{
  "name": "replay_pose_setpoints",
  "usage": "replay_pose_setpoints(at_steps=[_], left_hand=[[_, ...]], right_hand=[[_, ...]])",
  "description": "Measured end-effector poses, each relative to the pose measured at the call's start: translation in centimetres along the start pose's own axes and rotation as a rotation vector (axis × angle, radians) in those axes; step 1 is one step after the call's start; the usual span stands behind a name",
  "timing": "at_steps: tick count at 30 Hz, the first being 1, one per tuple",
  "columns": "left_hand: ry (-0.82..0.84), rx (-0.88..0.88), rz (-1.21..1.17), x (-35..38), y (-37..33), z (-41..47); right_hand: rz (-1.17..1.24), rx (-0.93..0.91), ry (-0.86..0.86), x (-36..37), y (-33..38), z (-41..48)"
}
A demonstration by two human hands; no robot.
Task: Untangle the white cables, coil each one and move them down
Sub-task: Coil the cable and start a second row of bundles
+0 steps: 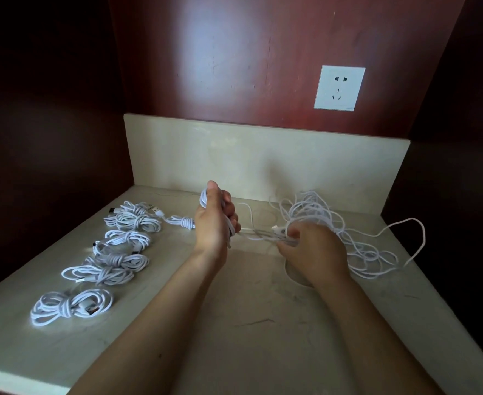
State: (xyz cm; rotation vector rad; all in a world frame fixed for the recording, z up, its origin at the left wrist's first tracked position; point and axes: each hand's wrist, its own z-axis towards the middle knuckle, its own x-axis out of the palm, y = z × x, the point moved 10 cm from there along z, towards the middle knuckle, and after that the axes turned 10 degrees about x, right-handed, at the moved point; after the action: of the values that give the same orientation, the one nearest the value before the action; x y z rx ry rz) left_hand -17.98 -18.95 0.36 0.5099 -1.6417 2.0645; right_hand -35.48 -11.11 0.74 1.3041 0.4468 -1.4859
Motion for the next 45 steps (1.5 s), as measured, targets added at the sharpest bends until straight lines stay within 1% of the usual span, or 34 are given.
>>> replay_pose_setpoints(at_steps=[2,4,6,7,9,12,14,16,18,20,22,24,26,27,30,32,34,38,41,45], left_hand=[[-0.015,-0.021,-0.034,-0.3,0.2,0.0],[-0.015,-0.047,-0.07,-0.3,0.5,0.1],[-0.013,-0.057,-0.097,-0.2,0.6,0.1],[-0.012,-0.047,-0.101,-0.2,0.6,0.1],[-0.017,-0.001,-0.075,-0.4,0.2,0.3],[-0.088,0.084,0.0,-1.6,-0.7,0.9],[-0.153,0.119,0.017,-2.8,-1.2,1.3],[-0.195,0.112,0.022,-3.8,-1.1,1.7],[-0.185,0.105,0.094,-4.1,-0.8,2.0],[-0.121,0.089,0.232,-3.9,-0.1,2.2],[-0.006,0.009,0.326,-3.1,1.4,2.1],[0.154,-0.085,0.475,-2.0,2.7,1.6],[0.339,-0.177,0.654,-0.9,3.9,0.5],[0.435,-0.247,0.681,-0.4,4.8,-0.2],[0.693,-0.493,0.612,1.1,6.9,-3.2],[0.786,-0.6,0.54,1.7,7.4,-4.6],[0.829,-0.658,0.501,2.1,7.6,-5.3],[0.88,-0.656,0.532,2.6,7.4,-6.4],[0.877,-0.533,0.585,2.9,6.7,-5.9],[0.83,-0.365,0.61,3.4,5.4,-5.1]], right_hand=[[0.039,-0.035,-0.047,-1.1,1.2,-0.8],[0.193,-0.143,-0.053,-1.5,2.7,-2.0],[0.294,-0.297,0.02,-0.7,4.9,-3.3],[0.3,-0.364,0.056,-0.1,5.7,-3.8],[0.271,-0.431,0.064,0.4,6.7,-4.2],[0.217,-0.386,-0.006,0.1,5.7,-3.4],[0.222,-0.34,-0.046,-0.4,4.8,-2.9],[0.287,-0.313,-0.089,-1.2,4.2,-2.7],[0.405,-0.309,-0.114,-1.9,4.0,-2.7],[0.542,-0.309,-0.103,-2.2,4.1,-2.8],[0.651,-0.325,-0.081,-2.2,4.3,-2.8],[0.704,-0.349,-0.078,-2.2,4.3,-2.7],[0.704,-0.356,-0.092,-2.3,4.0,-2.6],[0.704,-0.353,-0.098,-2.3,3.8,-2.5],[0.746,-0.332,-0.086,-2.2,3.4,-2.3],[0.754,-0.33,-0.082,-2.0,3.3,-2.2],[0.736,-0.32,-0.105,-1.8,3.2,-2.0],[0.729,-0.331,-0.135,-1.8,3.0,-2.0],[0.726,-0.326,-0.128,-1.7,2.9,-2.0],[0.714,-0.324,-0.13,-1.8,2.9,-2.0]])
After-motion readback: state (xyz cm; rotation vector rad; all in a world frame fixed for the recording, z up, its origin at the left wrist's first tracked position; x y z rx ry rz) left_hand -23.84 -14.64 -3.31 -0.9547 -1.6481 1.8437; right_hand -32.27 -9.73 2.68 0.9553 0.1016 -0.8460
